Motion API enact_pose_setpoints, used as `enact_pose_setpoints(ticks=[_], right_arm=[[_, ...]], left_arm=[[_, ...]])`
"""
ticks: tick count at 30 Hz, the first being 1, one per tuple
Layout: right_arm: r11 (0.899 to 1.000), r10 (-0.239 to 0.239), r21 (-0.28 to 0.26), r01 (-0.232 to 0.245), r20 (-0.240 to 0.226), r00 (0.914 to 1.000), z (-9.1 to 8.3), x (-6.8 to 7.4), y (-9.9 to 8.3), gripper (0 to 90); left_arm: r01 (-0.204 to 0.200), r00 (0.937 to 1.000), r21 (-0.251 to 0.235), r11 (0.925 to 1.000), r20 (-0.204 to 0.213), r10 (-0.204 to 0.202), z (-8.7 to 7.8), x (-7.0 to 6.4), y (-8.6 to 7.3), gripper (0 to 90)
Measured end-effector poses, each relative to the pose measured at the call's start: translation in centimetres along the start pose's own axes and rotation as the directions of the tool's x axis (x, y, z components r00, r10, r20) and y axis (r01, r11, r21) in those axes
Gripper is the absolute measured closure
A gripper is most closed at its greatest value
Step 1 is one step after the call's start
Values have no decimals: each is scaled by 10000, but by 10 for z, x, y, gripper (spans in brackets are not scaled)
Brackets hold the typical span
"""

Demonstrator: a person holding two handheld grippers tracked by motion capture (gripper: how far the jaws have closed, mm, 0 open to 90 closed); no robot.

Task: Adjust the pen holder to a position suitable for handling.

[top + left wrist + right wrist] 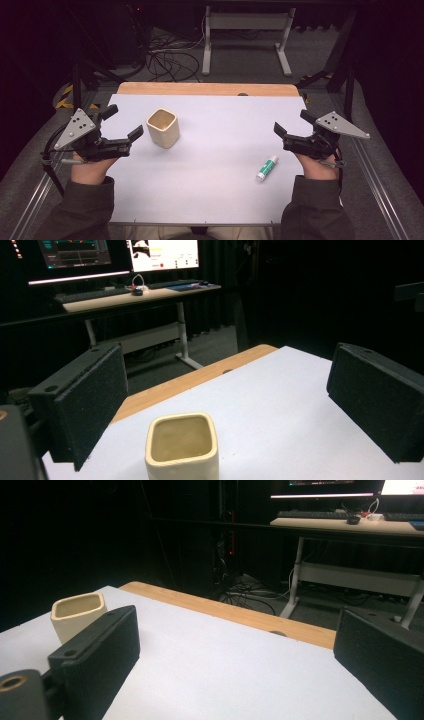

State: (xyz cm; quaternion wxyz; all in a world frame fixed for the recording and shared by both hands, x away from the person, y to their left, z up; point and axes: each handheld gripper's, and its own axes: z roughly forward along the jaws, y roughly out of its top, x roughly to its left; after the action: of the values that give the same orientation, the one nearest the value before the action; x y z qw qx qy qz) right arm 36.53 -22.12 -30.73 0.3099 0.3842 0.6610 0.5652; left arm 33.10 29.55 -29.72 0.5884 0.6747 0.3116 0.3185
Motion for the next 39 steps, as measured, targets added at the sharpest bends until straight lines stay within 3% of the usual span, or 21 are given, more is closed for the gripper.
enact_pose_setpoints(ticks=[14, 23, 35, 39], right_arm=[[9977, 205, 644, -215, 163, 9997, 2, -2, -12, 191], [9946, 509, 884, -547, 445, 9977, 9, 2, -17, 214], [9774, 880, 1842, -1040, 927, 9918, 17, -1, -29, 285], [9665, 920, 2305, -1128, 989, 9908, 20, -2, -35, 301]], left_arm=[[46, 9999, -87, 10000, 108, -46, 0, 0, 1, 38], [65, 9995, -20, 10000, 297, -64, 3, 0, -1, 38], [158, 9993, 3, 9999, 350, -158, 5, 2, -1, 39], [127, 9992, 18, 9999, 367, -127, 7, 2, -1, 39]])
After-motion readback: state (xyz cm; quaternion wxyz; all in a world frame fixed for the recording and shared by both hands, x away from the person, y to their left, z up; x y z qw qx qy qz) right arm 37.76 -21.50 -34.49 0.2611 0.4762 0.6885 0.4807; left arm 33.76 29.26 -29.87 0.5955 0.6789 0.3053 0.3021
